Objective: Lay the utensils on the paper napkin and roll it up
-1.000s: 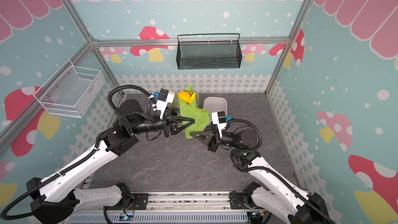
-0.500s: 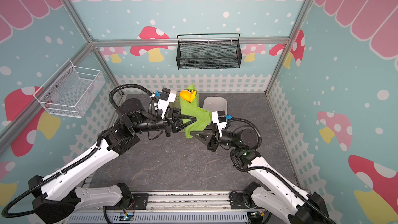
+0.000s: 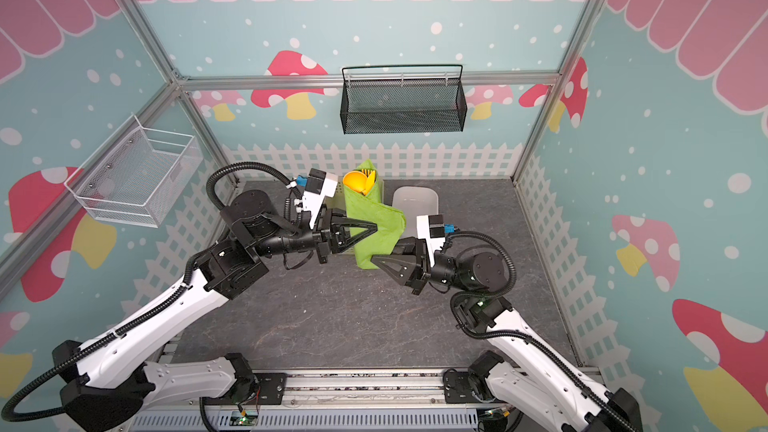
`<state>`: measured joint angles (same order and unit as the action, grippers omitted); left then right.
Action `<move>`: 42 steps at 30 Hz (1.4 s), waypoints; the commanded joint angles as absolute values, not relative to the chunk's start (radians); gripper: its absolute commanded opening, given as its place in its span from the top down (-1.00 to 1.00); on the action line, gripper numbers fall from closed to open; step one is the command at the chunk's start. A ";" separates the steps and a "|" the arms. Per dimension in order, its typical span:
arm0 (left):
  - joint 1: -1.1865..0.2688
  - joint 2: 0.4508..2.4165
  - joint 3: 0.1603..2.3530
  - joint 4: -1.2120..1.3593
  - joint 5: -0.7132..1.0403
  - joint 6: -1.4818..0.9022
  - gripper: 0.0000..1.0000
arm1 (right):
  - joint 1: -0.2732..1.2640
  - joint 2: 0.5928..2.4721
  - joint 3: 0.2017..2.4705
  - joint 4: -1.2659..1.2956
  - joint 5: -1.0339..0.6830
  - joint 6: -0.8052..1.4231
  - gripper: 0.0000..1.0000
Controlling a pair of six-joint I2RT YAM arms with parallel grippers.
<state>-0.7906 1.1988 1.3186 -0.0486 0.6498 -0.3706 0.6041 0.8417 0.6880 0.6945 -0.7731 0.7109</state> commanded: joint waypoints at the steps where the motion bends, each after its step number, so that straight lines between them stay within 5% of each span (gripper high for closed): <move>1: -0.792 1.171 1.325 -0.048 0.650 -0.368 0.86 | 0.608 0.796 0.763 0.578 -0.678 0.633 0.20; 7: -0.792 1.161 1.313 -0.050 0.658 -0.370 0.87 | 0.608 0.792 0.867 0.459 -0.560 0.600 0.20; 16: -0.792 1.144 1.299 -0.049 0.666 -0.368 0.89 | 0.609 0.795 0.917 0.426 -0.506 0.599 0.79; 25: -0.792 1.140 1.289 -0.026 0.698 -0.376 0.95 | 0.608 0.797 0.928 0.382 -0.432 0.566 0.97; 34: -0.792 1.147 1.285 -0.004 0.705 -0.401 0.96 | 0.608 0.857 0.966 0.393 -0.465 0.546 0.94; 42: -0.790 1.162 1.335 -0.184 0.461 -0.344 0.96 | 0.609 0.774 0.948 0.338 -0.415 0.517 0.47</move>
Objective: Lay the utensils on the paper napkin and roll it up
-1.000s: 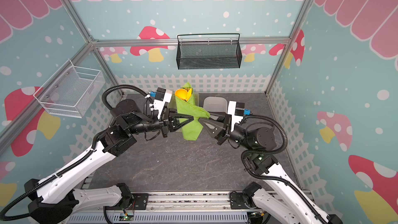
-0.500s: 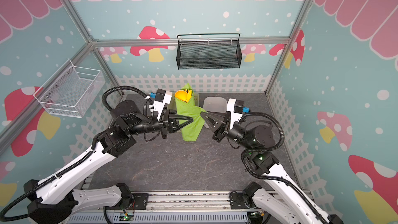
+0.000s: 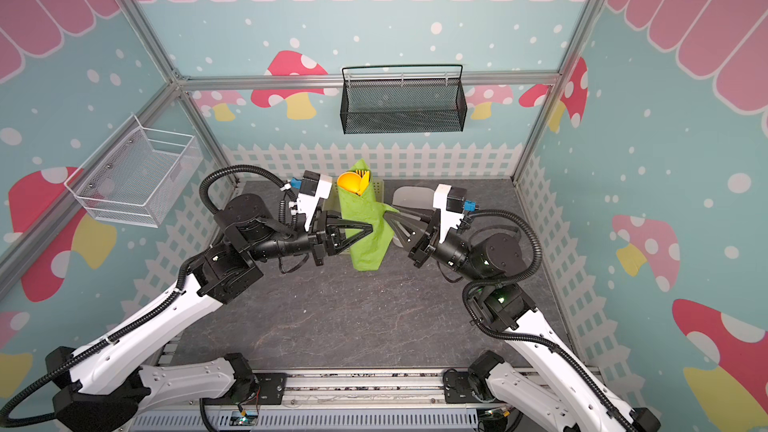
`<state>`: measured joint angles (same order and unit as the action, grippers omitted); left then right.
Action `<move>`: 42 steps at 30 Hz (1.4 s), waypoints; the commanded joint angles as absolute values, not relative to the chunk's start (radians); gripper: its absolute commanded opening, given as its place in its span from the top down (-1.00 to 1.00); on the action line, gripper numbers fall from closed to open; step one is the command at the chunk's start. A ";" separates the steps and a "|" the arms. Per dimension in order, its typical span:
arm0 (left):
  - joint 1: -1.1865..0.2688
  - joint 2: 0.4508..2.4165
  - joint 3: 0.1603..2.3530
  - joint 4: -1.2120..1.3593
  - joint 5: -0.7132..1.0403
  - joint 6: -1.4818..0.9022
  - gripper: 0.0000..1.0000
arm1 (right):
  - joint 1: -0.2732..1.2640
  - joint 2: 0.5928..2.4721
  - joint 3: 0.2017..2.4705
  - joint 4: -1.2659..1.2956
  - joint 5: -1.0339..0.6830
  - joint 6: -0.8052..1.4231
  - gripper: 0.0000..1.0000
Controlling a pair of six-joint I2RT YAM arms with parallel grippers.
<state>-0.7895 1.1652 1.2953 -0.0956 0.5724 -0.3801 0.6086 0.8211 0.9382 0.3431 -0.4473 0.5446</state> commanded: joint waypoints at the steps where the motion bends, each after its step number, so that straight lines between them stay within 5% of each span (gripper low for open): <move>1: -0.790 1.170 1.343 -0.203 0.444 -0.338 0.96 | 0.608 0.763 0.947 0.329 -0.410 0.510 0.41; 6: -0.789 1.196 1.365 -0.256 0.355 -0.335 0.97 | 0.608 0.728 0.947 0.276 -0.380 0.477 0.19; 15: -0.788 1.212 1.360 -0.209 0.475 -0.338 1.00 | 0.608 0.804 0.963 0.260 -0.613 0.444 0.33; 23: -0.788 1.203 1.344 -0.162 0.573 -0.344 1.00 | 0.608 0.819 0.966 0.203 -0.602 0.410 0.46; 42: -0.788 1.198 1.327 -0.085 0.681 -0.380 1.00 | 0.607 0.822 0.980 0.155 -0.635 0.368 0.30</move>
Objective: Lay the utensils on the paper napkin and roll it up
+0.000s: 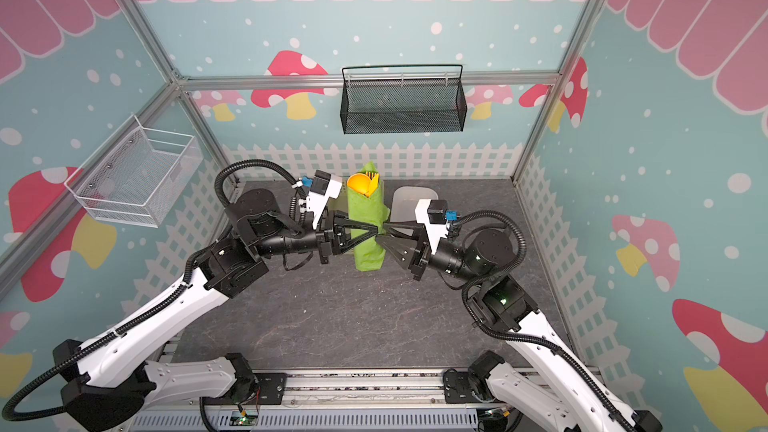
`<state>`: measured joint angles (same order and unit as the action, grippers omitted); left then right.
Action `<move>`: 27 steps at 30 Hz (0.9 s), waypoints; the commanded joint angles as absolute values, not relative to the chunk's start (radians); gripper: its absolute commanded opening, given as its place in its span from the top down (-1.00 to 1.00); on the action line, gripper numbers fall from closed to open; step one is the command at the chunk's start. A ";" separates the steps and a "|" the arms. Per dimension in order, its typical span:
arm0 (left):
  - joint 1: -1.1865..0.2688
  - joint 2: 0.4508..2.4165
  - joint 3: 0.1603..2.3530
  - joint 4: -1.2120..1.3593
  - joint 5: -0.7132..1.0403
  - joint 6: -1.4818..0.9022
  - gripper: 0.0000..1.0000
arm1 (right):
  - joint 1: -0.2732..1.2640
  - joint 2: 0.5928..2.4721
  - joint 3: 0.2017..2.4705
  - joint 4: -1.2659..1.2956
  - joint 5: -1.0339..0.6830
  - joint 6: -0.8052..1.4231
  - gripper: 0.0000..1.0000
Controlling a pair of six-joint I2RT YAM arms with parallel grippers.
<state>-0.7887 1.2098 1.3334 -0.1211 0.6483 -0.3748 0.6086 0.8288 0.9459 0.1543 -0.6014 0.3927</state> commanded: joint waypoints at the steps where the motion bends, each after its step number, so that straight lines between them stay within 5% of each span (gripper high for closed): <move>1: -0.788 1.198 1.327 -0.081 0.684 -0.382 1.00 | 0.607 0.825 0.982 0.155 -0.648 0.368 0.29; 27: -0.799 1.244 1.349 -0.038 0.738 -0.409 1.00 | 0.608 0.887 0.974 0.339 -0.888 0.473 0.40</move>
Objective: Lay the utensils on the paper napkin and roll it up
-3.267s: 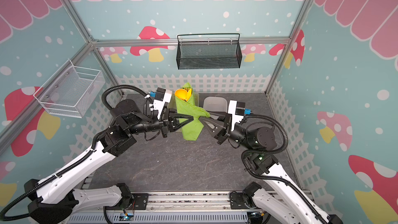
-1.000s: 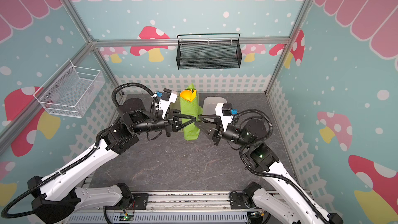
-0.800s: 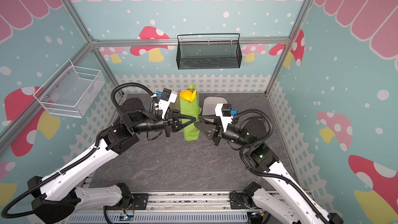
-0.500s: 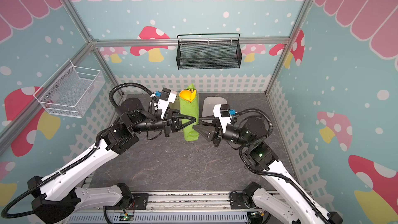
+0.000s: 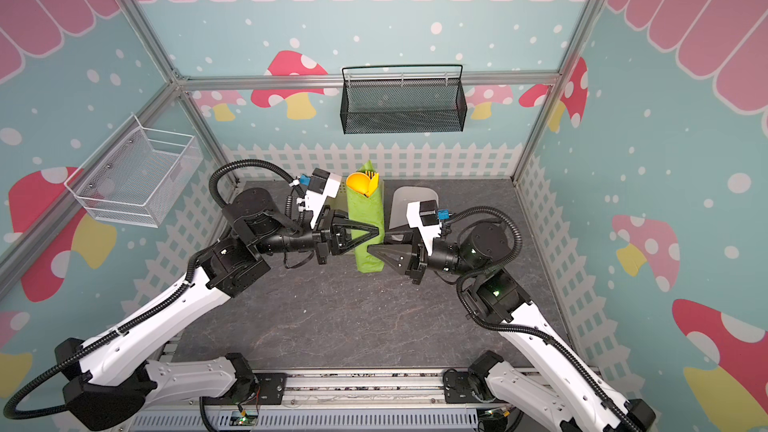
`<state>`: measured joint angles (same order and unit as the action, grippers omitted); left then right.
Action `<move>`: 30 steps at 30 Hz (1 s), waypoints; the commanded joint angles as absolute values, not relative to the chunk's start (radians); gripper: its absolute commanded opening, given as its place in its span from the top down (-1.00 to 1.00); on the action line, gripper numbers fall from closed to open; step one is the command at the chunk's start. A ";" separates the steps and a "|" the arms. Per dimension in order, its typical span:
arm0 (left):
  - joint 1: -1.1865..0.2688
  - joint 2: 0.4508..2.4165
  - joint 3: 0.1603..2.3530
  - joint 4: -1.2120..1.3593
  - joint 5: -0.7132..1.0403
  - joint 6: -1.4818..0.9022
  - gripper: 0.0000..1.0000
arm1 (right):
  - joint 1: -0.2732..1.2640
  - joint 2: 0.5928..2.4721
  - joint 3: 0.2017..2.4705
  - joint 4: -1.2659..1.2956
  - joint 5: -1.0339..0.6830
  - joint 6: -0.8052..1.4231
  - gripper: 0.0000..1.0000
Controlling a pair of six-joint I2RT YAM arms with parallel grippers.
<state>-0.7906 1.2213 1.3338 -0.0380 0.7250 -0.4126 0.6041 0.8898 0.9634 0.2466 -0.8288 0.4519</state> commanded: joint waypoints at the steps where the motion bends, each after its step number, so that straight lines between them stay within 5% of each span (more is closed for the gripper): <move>1: -0.801 1.248 1.351 -0.039 0.739 -0.408 1.00 | 0.608 0.892 0.974 0.344 -0.893 0.476 0.41; 20: -0.812 1.231 1.352 -0.048 0.703 -0.385 1.00 | 0.608 0.888 0.965 0.373 -0.891 0.499 0.84; 30: -0.810 1.129 1.319 -0.116 0.603 -0.328 0.27 | 0.608 0.862 0.951 0.349 -0.843 0.476 1.00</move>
<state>-0.8135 1.1641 1.3331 -0.0654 0.6567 -0.3592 0.6041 0.8810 0.9573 0.3046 -0.8459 0.5060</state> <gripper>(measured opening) 0.352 0.114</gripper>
